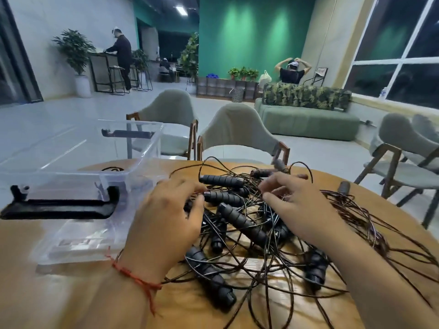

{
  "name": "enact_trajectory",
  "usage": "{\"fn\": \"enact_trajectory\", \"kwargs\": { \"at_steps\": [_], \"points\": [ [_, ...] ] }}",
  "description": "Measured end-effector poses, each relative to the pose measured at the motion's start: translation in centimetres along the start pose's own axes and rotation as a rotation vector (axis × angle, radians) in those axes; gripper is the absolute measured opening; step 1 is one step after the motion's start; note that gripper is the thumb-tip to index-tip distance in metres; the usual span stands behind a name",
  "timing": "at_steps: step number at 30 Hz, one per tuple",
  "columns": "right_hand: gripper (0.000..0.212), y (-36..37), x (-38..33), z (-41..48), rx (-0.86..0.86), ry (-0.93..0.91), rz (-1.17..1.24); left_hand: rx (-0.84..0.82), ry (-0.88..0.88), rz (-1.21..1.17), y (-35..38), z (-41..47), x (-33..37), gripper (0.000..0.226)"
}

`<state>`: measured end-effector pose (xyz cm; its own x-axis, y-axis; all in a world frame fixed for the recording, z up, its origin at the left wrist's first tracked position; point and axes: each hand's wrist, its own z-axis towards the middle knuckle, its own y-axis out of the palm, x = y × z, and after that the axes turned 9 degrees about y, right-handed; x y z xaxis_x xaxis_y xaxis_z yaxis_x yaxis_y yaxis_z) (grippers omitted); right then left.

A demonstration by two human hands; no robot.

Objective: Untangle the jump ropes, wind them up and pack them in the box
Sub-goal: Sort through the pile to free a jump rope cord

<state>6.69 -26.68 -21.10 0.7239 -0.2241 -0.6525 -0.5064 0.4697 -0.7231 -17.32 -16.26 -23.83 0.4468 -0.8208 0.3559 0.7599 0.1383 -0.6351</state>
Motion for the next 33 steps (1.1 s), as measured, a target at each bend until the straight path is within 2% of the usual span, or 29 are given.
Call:
{"fn": "enact_trajectory", "kwargs": {
  "at_steps": [5, 10, 13, 17, 24, 26, 30, 33],
  "points": [
    [0.015, 1.8, 4.9, -1.1, 0.087, 0.112, 0.021, -0.126, -0.037, -0.028, 3.4, 0.5, 0.3, 0.019],
    [0.013, 2.6, 6.4, 0.5, 0.104, 0.11, -0.038, -0.225, 0.015, -0.019, 5.9, 0.8, 1.4, 0.019],
    [0.018, 1.6, 7.4, 1.3, 0.18, 0.119, -0.049, -0.305, 0.056, 0.023, 7.4, 1.0, 2.2, 0.028],
    [0.02, -0.3, 9.2, 1.6, 0.261, 0.165, -0.091, -0.348, 0.077, 0.028, 8.9, 0.8, 3.3, 0.024],
    [0.013, 0.5, 9.5, 1.2, 0.177, 0.19, -0.224, -0.43, 0.074, 0.101, 11.5, -0.5, 6.7, 0.057],
    [0.016, 0.4, 9.6, 1.1, 0.188, 0.216, -0.264, -0.443, 0.074, 0.137, 12.4, -0.9, 7.2, 0.051],
    [0.02, -0.3, 10.2, 1.1, 0.233, 0.282, -0.271, -0.393, 0.056, 0.158, 13.1, -1.2, 7.1, 0.015],
    [0.031, -0.7, 10.4, 1.2, 0.31, 0.306, -0.287, -0.36, -0.004, 0.131, 12.3, -1.0, 6.4, 0.019]
  ]
}}
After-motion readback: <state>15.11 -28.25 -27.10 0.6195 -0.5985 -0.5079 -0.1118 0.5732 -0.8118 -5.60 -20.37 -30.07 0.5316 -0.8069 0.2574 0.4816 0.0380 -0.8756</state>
